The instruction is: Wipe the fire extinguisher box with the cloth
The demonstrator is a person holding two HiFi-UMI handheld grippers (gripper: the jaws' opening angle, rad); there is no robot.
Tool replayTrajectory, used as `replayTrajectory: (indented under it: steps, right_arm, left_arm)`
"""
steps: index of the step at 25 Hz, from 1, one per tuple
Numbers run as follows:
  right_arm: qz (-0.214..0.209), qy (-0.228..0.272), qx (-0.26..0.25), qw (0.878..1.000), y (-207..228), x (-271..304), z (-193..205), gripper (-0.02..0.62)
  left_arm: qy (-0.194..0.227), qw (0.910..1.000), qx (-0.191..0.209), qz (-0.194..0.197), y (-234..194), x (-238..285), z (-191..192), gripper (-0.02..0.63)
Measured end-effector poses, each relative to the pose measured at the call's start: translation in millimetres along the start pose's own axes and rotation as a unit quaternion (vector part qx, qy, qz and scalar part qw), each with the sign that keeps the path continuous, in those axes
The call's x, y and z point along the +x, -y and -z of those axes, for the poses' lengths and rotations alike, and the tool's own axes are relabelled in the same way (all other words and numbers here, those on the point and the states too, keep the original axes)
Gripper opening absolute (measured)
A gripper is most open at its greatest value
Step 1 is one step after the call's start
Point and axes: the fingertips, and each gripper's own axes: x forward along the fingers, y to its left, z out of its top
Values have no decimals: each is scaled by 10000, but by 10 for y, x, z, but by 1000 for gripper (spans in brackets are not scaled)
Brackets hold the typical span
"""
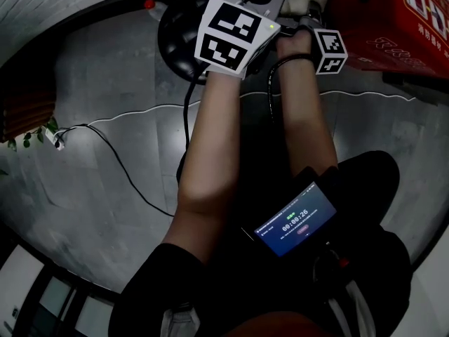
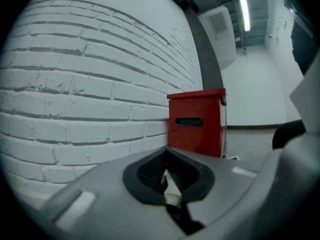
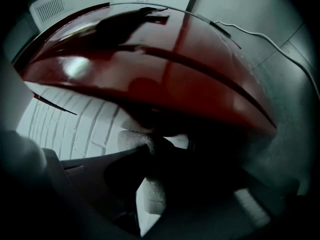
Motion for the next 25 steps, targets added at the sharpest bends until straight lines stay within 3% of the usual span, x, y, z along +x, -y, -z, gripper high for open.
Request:
replayTrajectory:
  steps: [11, 19, 22, 25]
  right_arm:
    - [784, -371, -423, 9953, 1014, -81, 156, 83]
    - [1392, -774, -806, 9839, 1704, -360, 250, 83]
    - [1176, -994, -1094, 9820, 1734, -493, 270, 81]
    - [496, -1401, -1577, 9762, 1421, -624, 363, 80]
  left_arm:
    - [-74, 9998, 161, 53, 134, 25, -26, -2]
    - [-86, 9996, 255, 47, 211, -12, -89, -2]
    - [-6, 9998, 165, 63, 222, -10, -118, -2]
    - [88, 9998, 64, 169, 298, 68, -144, -2]
